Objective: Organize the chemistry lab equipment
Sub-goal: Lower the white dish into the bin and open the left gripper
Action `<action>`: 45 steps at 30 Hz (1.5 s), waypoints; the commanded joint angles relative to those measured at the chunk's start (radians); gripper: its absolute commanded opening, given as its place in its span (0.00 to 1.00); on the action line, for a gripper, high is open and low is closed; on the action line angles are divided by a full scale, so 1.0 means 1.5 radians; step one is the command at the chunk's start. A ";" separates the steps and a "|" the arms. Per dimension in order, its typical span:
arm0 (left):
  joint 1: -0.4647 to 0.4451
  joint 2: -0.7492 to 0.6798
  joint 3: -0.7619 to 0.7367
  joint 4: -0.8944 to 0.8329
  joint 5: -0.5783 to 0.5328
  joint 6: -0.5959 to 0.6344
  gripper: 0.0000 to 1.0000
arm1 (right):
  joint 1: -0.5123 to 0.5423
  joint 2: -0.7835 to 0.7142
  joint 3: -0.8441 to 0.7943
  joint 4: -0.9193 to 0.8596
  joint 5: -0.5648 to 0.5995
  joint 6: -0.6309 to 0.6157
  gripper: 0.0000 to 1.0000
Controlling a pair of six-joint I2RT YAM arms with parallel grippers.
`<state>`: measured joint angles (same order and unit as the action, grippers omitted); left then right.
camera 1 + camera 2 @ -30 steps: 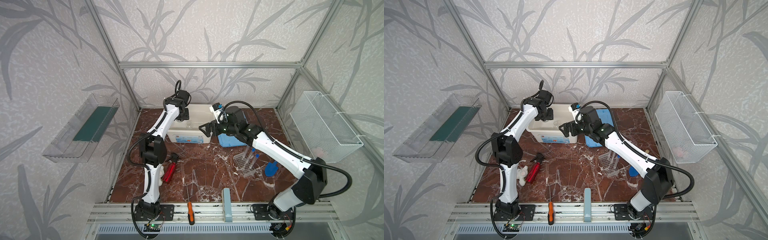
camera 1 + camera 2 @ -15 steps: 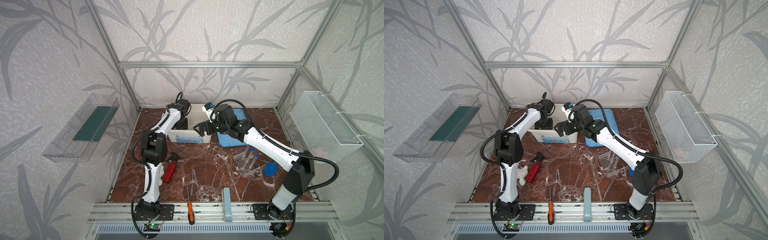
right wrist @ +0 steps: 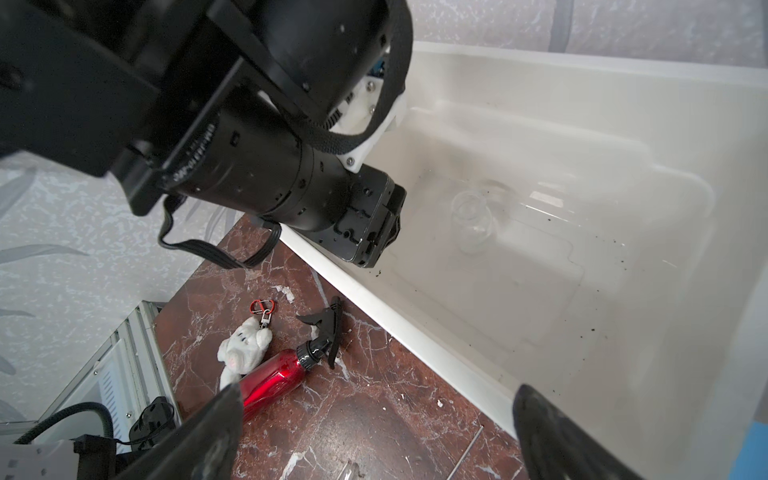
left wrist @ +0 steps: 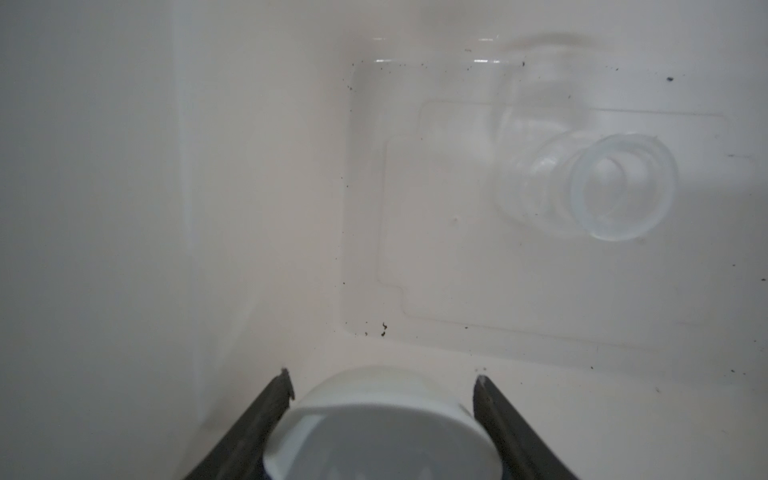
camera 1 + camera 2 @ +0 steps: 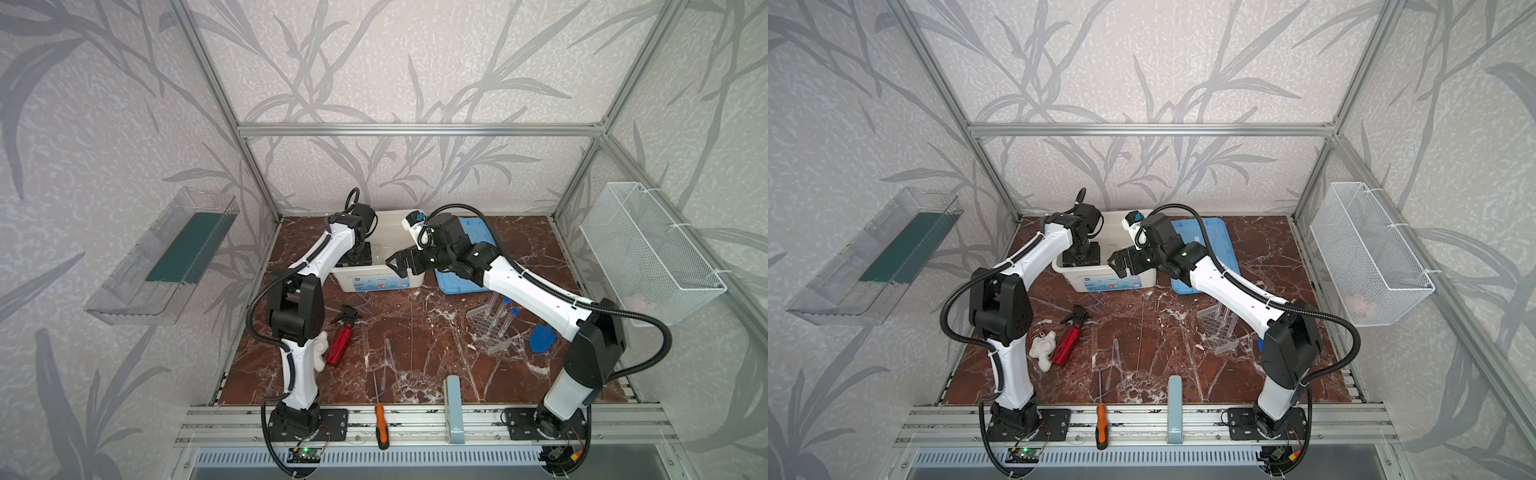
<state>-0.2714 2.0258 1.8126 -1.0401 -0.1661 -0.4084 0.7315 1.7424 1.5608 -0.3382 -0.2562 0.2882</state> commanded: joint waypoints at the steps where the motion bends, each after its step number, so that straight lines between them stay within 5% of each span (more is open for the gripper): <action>1: 0.004 0.043 0.066 -0.013 -0.008 0.014 0.49 | 0.005 0.028 0.035 0.009 -0.012 -0.006 0.99; 13: 0.015 0.133 0.131 -0.022 0.007 0.012 0.49 | 0.005 0.117 0.138 -0.001 -0.013 -0.007 1.00; 34: 0.018 0.138 -0.004 0.085 0.001 -0.017 0.53 | 0.005 0.124 0.114 0.014 -0.006 0.005 1.00; 45: 0.017 0.138 -0.047 0.117 0.018 -0.013 0.65 | 0.005 0.121 0.105 0.015 -0.005 0.007 1.00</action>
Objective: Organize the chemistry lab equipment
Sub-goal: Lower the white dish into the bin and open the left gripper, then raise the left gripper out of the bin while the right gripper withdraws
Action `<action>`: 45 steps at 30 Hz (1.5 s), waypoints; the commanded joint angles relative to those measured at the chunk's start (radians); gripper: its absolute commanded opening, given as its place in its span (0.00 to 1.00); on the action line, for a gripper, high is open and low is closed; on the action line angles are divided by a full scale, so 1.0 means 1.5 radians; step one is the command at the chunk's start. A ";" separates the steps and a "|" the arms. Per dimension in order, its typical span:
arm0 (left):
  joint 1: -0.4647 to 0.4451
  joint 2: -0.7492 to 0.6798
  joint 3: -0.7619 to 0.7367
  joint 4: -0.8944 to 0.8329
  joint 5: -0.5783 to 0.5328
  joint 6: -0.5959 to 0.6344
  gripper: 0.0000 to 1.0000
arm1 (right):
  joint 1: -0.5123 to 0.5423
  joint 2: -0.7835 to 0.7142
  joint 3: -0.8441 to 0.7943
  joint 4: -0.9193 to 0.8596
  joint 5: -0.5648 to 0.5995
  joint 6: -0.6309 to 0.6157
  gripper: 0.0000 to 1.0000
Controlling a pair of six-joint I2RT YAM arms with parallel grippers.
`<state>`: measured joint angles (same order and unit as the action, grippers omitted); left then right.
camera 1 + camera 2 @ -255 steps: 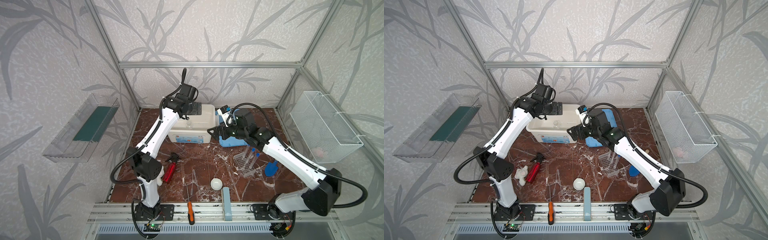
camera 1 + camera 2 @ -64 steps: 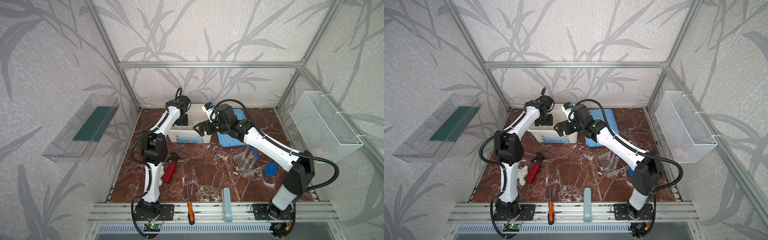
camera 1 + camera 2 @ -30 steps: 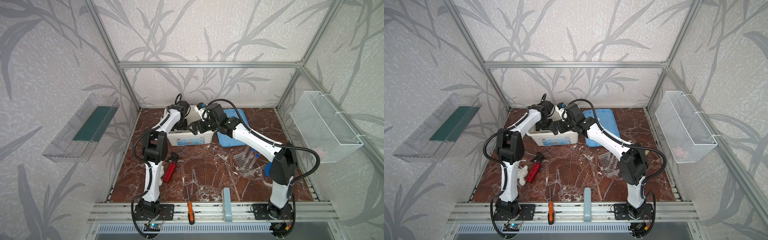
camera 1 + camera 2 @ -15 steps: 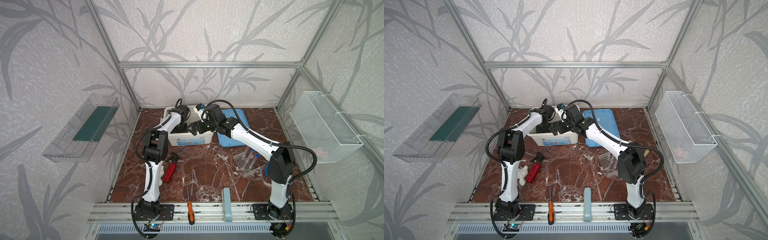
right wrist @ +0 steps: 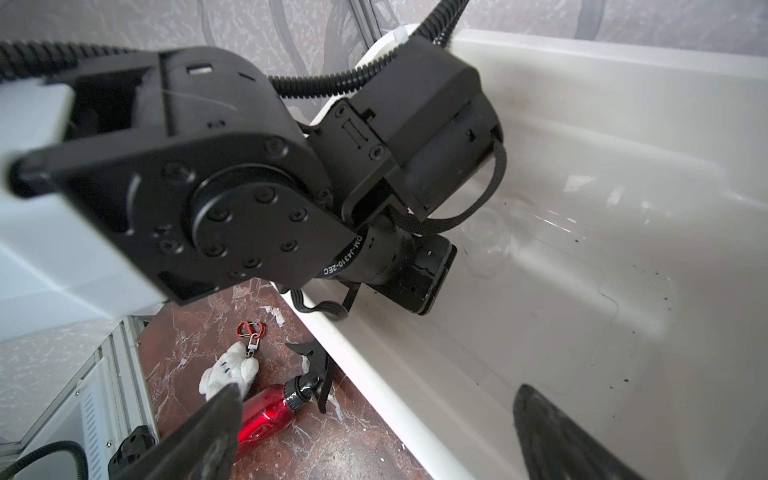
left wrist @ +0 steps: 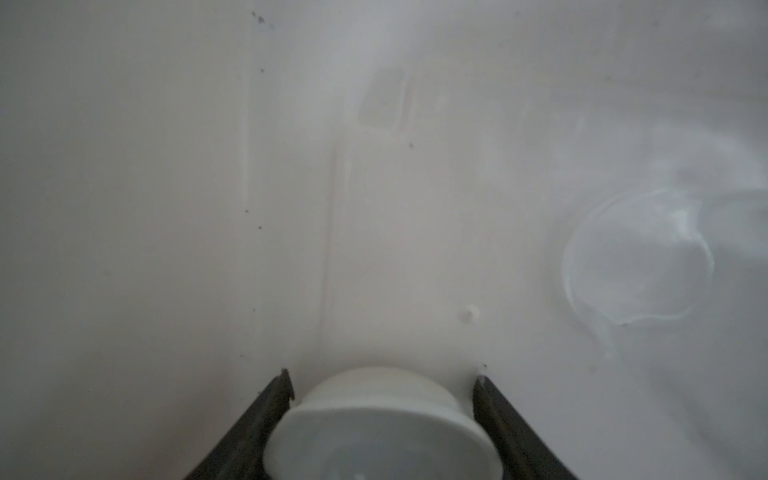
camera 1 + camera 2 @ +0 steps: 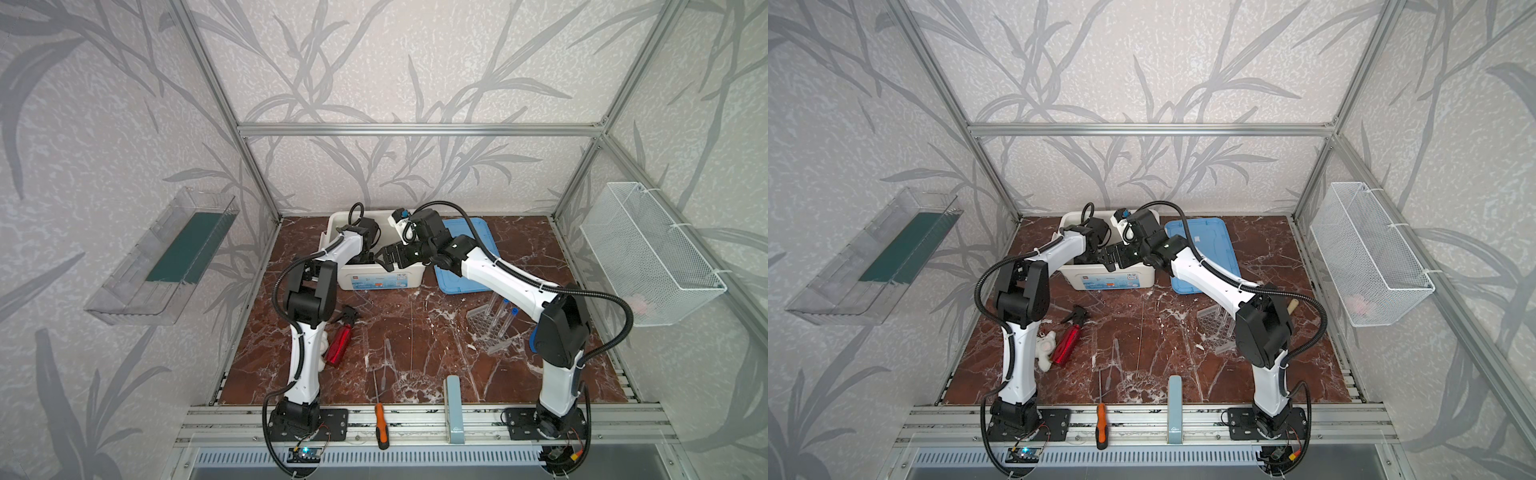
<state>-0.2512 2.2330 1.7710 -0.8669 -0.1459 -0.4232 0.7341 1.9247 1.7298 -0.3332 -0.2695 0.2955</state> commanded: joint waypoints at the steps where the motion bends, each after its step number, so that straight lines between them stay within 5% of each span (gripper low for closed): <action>1: 0.004 -0.004 -0.023 0.008 0.005 -0.005 0.67 | 0.003 -0.001 -0.009 0.012 0.005 0.002 1.00; 6: 0.004 -0.016 -0.007 -0.006 0.002 -0.007 0.81 | 0.003 -0.006 -0.008 0.008 0.003 0.002 1.00; 14: 0.003 -0.055 0.008 -0.027 0.002 -0.010 0.87 | 0.003 -0.026 -0.017 0.005 0.006 0.003 1.00; 23: -0.001 -0.191 0.033 -0.054 0.003 -0.005 0.97 | 0.004 -0.123 -0.050 -0.001 0.027 -0.006 1.00; 27: -0.013 -0.268 0.031 -0.055 0.065 0.016 0.99 | 0.003 -0.195 -0.079 -0.027 0.045 -0.022 0.99; 37: -0.148 -0.444 -0.013 -0.093 0.071 0.036 0.99 | 0.004 -0.414 -0.275 -0.101 0.073 -0.069 0.99; 45: -0.269 -0.543 -0.205 -0.042 0.099 -0.060 0.99 | 0.003 -0.533 -0.456 -0.133 0.053 -0.087 0.99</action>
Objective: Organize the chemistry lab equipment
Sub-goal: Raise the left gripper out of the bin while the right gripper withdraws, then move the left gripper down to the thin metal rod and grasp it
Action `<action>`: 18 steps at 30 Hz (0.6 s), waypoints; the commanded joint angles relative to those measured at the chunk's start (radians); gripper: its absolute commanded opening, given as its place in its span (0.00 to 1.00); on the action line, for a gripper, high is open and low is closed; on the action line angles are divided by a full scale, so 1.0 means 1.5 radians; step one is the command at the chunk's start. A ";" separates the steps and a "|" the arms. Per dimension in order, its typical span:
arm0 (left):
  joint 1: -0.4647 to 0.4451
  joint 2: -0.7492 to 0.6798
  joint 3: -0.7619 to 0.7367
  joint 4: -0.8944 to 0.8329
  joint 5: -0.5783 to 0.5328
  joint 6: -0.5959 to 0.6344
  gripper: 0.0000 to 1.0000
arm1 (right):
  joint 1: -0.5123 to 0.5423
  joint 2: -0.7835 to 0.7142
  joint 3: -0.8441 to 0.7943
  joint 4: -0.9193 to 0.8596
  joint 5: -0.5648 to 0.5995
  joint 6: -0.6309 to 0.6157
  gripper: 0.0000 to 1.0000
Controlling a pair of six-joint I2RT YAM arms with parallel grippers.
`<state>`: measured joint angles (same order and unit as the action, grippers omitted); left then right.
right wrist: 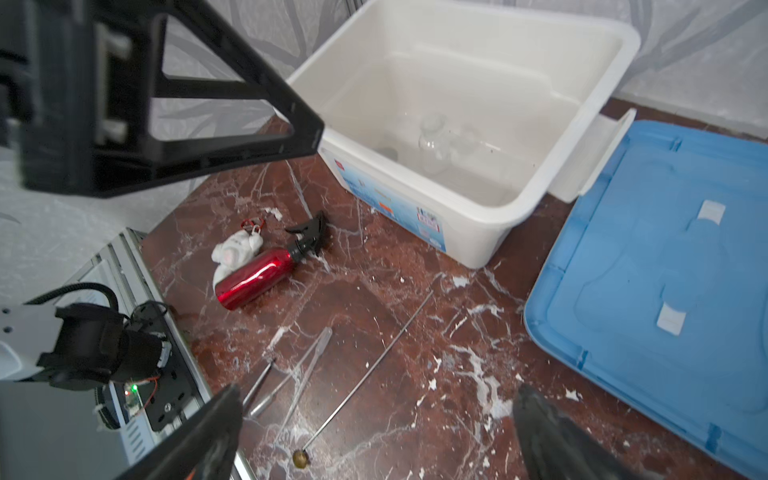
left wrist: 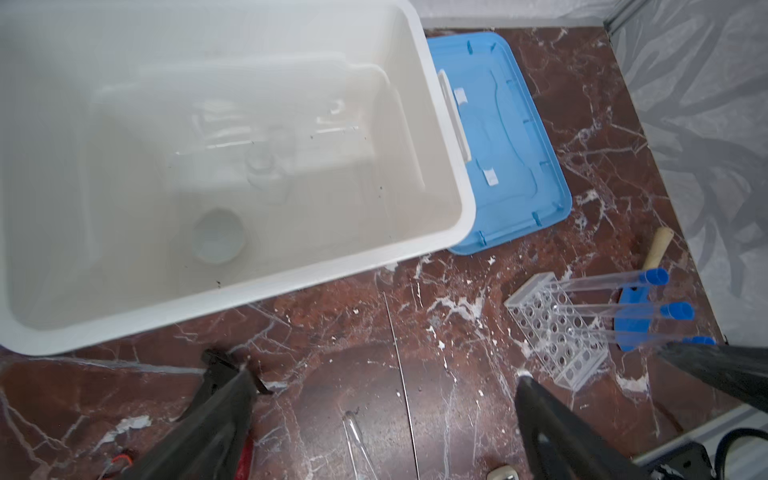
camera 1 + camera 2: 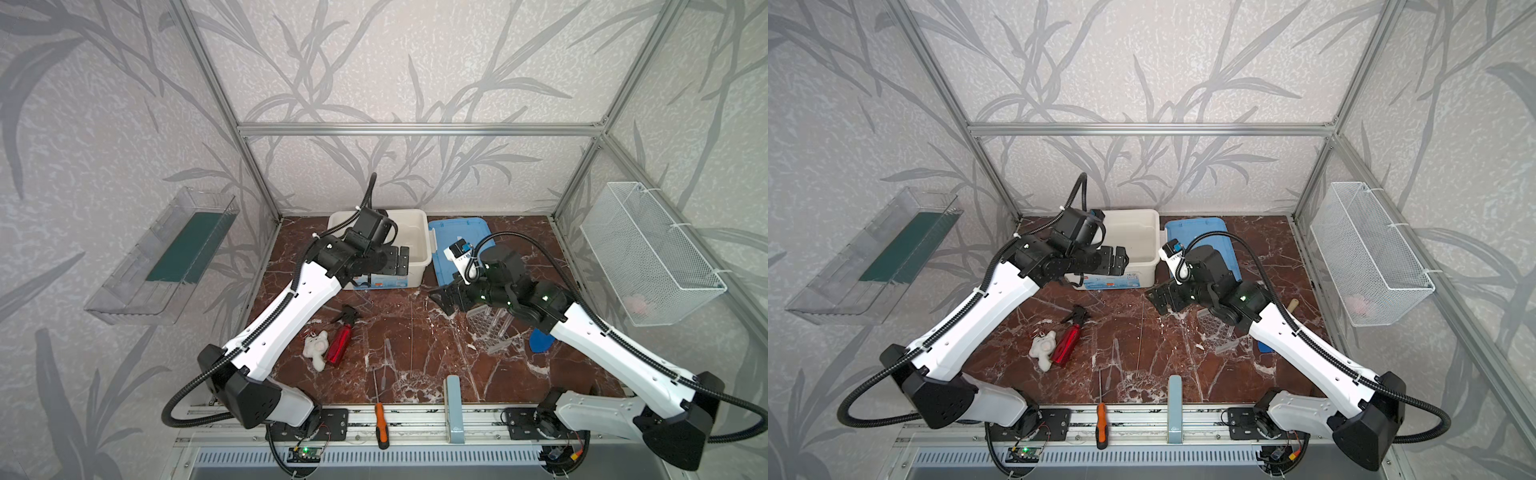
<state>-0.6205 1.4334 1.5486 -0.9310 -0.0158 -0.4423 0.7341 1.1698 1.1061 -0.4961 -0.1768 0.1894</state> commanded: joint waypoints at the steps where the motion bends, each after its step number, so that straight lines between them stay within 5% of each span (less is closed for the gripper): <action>1: -0.037 -0.010 -0.076 0.010 0.014 -0.059 0.99 | 0.003 -0.040 -0.060 -0.019 -0.014 -0.015 0.99; 7: -0.113 0.024 -0.210 0.095 0.009 -0.179 0.97 | 0.003 -0.062 -0.137 -0.011 -0.014 -0.004 0.99; 15: -0.208 0.142 -0.262 0.149 -0.007 -0.277 0.60 | 0.003 -0.079 -0.165 -0.021 0.029 -0.006 0.99; 18: -0.210 0.149 -0.311 0.204 0.031 -0.310 0.56 | 0.003 -0.087 -0.172 -0.012 0.018 0.000 0.99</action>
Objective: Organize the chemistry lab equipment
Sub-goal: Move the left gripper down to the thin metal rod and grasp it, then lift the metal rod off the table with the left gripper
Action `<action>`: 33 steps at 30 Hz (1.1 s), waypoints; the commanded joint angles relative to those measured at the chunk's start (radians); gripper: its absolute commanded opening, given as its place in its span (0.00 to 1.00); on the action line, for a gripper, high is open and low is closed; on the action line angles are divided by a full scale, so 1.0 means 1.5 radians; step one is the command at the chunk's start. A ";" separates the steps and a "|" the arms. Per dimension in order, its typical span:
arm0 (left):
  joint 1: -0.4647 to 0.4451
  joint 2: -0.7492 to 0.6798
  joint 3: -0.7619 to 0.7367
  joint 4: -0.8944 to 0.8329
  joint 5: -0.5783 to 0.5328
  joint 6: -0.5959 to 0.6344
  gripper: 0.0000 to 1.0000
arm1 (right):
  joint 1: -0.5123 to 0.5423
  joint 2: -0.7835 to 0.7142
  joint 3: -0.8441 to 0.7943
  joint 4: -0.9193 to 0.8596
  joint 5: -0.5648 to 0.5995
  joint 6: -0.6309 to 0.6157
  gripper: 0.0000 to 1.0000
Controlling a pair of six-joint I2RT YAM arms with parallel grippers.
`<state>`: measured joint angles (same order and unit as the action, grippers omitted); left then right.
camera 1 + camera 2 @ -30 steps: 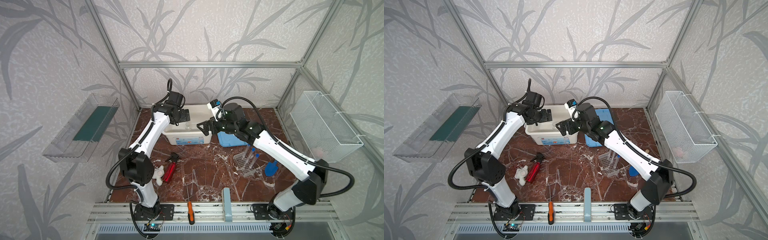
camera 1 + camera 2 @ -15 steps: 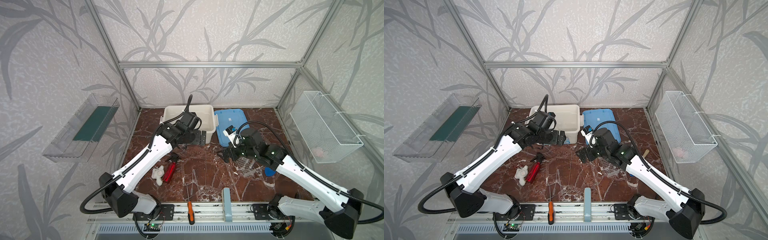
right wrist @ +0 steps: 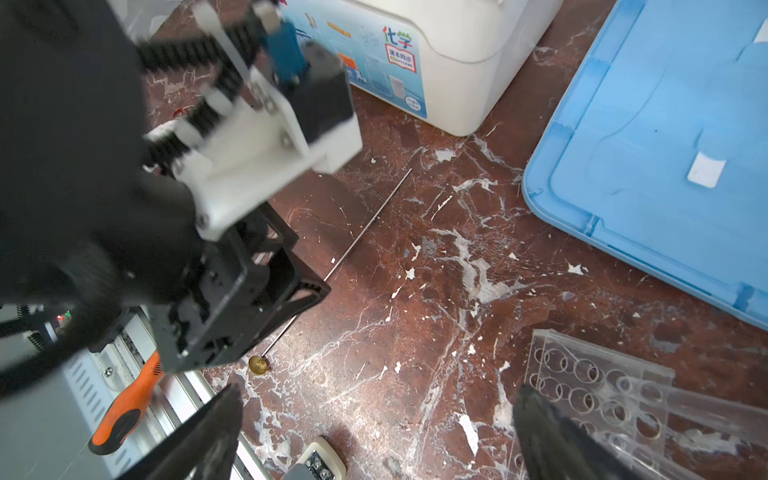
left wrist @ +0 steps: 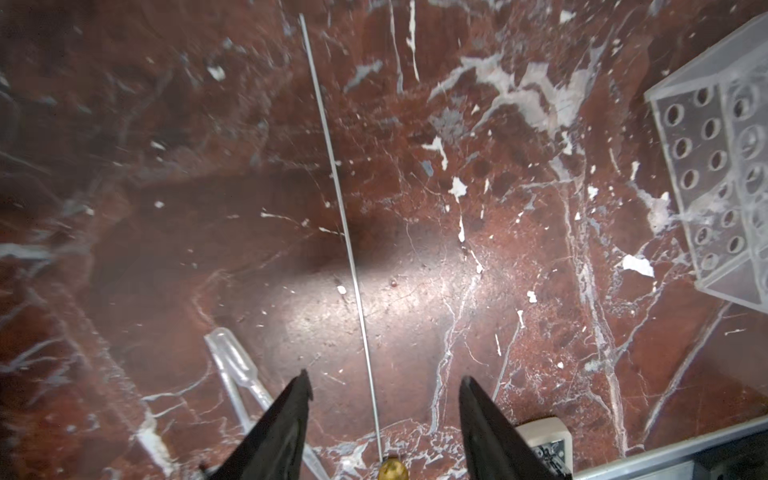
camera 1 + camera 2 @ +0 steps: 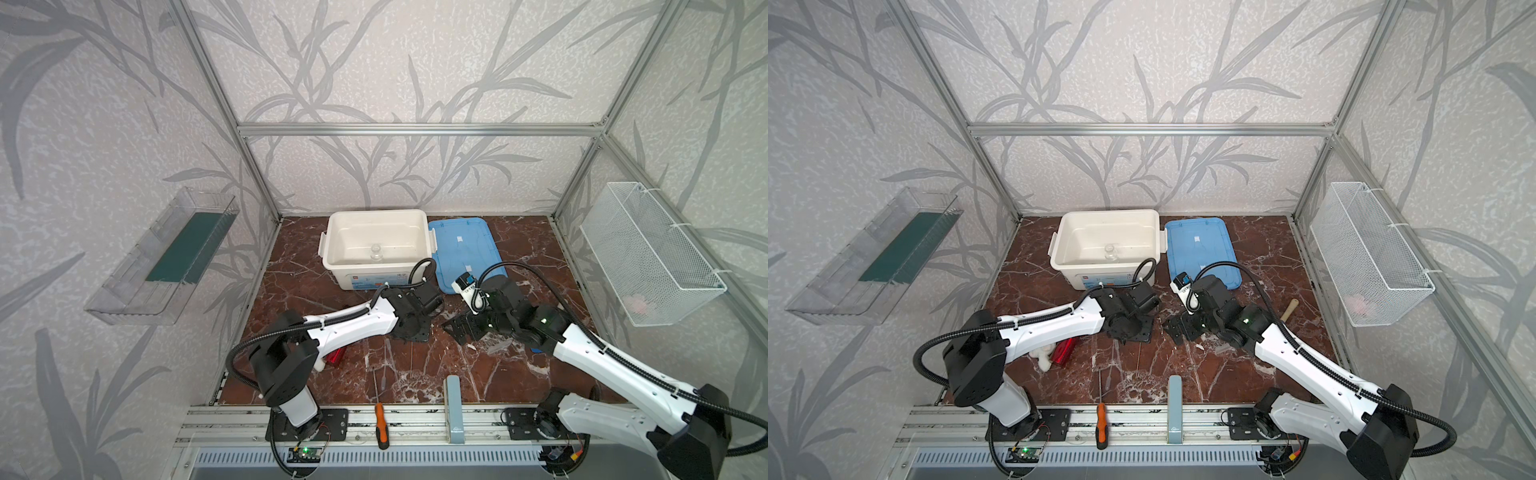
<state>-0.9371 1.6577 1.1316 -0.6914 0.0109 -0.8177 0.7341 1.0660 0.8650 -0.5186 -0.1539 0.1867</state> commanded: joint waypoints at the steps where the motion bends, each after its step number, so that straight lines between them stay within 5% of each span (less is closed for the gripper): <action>1: 0.000 0.002 -0.045 0.060 0.021 -0.066 0.51 | 0.003 -0.019 -0.012 0.005 0.002 0.003 0.99; 16: -0.005 0.074 -0.048 0.063 0.009 -0.059 0.38 | 0.003 -0.022 -0.010 0.005 0.006 0.000 0.99; 24: -0.011 0.095 -0.047 0.056 0.002 -0.063 0.21 | 0.003 -0.024 -0.016 0.003 0.015 -0.003 0.99; 33: -0.034 0.164 -0.004 -0.013 -0.047 -0.042 0.18 | 0.003 -0.031 -0.020 -0.002 0.024 -0.006 0.99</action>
<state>-0.9768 1.8271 1.1294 -0.6876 -0.0254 -0.8898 0.7341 1.0462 0.8474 -0.5171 -0.1345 0.1894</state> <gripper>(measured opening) 0.188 0.991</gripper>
